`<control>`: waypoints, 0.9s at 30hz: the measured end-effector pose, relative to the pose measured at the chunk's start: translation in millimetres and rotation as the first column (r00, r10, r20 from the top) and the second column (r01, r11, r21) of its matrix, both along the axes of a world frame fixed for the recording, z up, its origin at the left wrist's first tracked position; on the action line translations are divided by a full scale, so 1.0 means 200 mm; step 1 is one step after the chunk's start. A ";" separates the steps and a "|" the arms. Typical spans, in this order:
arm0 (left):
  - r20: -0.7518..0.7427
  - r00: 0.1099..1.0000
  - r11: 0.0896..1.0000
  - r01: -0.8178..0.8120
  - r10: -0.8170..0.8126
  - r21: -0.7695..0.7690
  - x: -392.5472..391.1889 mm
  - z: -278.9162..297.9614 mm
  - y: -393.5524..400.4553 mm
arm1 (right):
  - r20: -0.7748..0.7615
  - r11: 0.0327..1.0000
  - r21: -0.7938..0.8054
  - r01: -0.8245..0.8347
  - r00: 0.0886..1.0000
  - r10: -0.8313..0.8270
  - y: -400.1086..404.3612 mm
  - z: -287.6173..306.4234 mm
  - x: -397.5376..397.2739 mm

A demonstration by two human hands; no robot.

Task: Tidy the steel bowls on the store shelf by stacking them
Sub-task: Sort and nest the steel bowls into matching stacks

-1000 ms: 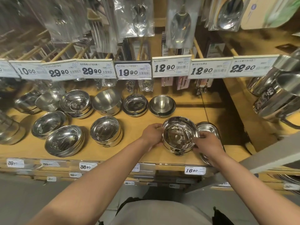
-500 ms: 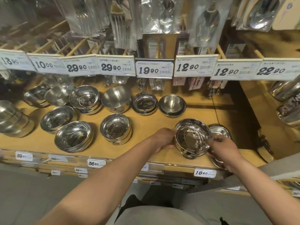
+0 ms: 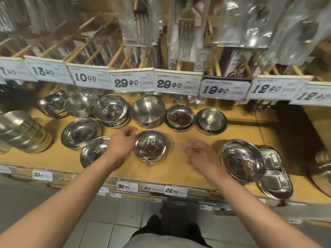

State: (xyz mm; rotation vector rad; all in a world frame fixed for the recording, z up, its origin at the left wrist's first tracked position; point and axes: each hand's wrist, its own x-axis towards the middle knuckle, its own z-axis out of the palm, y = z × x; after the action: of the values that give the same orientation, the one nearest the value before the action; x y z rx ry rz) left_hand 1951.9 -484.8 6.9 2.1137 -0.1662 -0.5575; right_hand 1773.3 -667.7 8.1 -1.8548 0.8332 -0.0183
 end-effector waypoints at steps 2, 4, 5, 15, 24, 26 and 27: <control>0.026 0.999 0.991 0.038 -0.041 0.127 0.05 -0.05 0.05 | -0.035 0.987 0.162 0.012 0.999 -0.006 0.10 -0.09 0.13; -0.030 0.996 0.982 0.090 -0.086 0.164 0.08 -0.09 0.06 | -0.033 0.948 0.308 0.072 0.997 -0.065 0.18 -0.19 0.23; -0.065 0.991 0.974 0.124 -0.113 0.192 0.09 -0.12 0.06 | -0.036 0.927 0.359 0.113 0.994 -0.107 0.21 -0.23 0.28; -0.167 0.949 0.950 0.289 -0.268 0.118 0.05 -0.18 -0.01 | -0.024 0.834 0.442 0.331 0.933 -0.358 0.25 -0.35 0.23; -0.439 0.783 0.898 0.389 -0.440 -0.207 -0.18 -0.21 -0.19 | -0.111 0.773 0.399 0.493 0.863 -0.494 0.08 -0.33 -0.11; -0.443 0.784 0.901 0.380 -0.435 -0.211 -0.18 -0.21 -0.21 | -0.131 0.773 0.395 0.496 0.864 -0.487 0.07 -0.32 -0.11; -0.453 0.781 0.902 0.371 -0.431 -0.220 -0.17 -0.21 -0.21 | -0.138 0.775 0.390 0.496 0.864 -0.484 0.07 -0.32 -0.10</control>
State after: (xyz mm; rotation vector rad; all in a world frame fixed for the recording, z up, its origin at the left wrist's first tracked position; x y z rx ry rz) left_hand 1917.4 -527.4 -35.9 1.7524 -0.3546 -1.2950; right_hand 1753.3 -653.2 -55.6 -1.2009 1.2244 -0.1342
